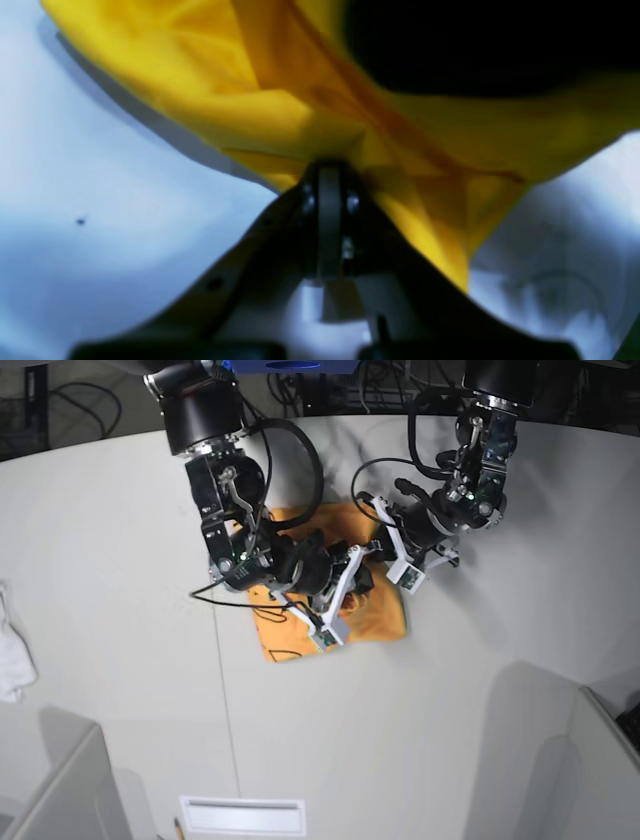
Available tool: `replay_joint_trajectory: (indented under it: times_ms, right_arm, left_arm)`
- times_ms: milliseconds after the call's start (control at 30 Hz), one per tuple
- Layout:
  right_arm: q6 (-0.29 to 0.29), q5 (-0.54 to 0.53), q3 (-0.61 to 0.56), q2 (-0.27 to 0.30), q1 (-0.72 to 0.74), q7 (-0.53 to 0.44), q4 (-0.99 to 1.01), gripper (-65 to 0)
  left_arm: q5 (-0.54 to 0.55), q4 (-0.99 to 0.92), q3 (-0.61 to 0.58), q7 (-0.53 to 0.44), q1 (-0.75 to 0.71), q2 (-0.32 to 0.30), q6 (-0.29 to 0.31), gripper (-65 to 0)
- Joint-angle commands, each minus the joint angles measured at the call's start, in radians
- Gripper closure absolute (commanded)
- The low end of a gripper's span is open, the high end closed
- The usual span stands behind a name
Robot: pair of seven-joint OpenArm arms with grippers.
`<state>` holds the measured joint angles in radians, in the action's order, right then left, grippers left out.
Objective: Fold the T-shirt properly
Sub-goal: 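Lower the folded end onto the shirt and open the right gripper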
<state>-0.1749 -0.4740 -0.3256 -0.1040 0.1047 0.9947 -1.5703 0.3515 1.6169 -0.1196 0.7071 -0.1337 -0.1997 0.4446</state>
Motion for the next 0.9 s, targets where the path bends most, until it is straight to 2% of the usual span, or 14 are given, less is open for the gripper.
replay_joint_trajectory:
  times_ms: [0,167,233,367,400,500,567,633,733,867]
  right_arm:
    - [0.008,-0.018,-0.004,-0.009,0.020,-0.030,0.011,0.0]
    - [0.035,-0.018,0.000,-0.009,0.020,-0.093,0.075,0.0]
    - [0.045,-0.018,0.000,-0.009,0.019,-0.099,0.075,0.0]
    - [0.150,-0.018,-0.007,-0.009,0.019,-0.099,0.063,0.0]
    - [0.163,-0.018,-0.007,-0.009,0.019,-0.099,0.061,-3.2]
    - [0.168,-0.018,-0.007,-0.009,0.017,-0.099,0.043,-24.2]
    - [0.168,-0.018,-0.008,-0.012,0.010,-0.099,0.021,-30.5]
    - [0.168,-0.018,-0.011,-0.012,0.005,-0.093,-0.011,-30.5]
    - [0.171,-0.018,-0.082,-0.006,0.007,-0.092,-0.060,-30.5]
    - [0.174,-0.018,-0.126,0.056,0.011,-0.092,-0.157,-30.5]
  left_arm:
    - [0.014,0.016,0.002,-0.016,0.007,-0.002,0.003,0.0]
    - [0.024,0.029,0.024,-0.016,-0.007,-0.005,0.003,0.0]
    - [0.024,0.055,0.070,-0.016,-0.030,-0.007,0.007,0.0]
    - [0.025,0.118,0.194,-0.016,-0.096,-0.007,0.010,0.0]
    - [0.025,0.133,0.223,-0.016,-0.113,-0.007,0.012,0.0]
    - [0.025,0.168,0.312,-0.016,-0.162,-0.007,0.023,0.0]
    - [0.025,0.179,0.369,-0.016,-0.188,-0.007,0.070,0.0]
    - [0.025,0.178,0.438,-0.014,-0.203,-0.004,0.115,0.0]
    - [0.025,0.173,0.518,-0.014,-0.214,-0.004,0.128,0.0]
    - [0.027,0.173,0.608,-0.014,-0.221,-0.005,0.128,0.0]
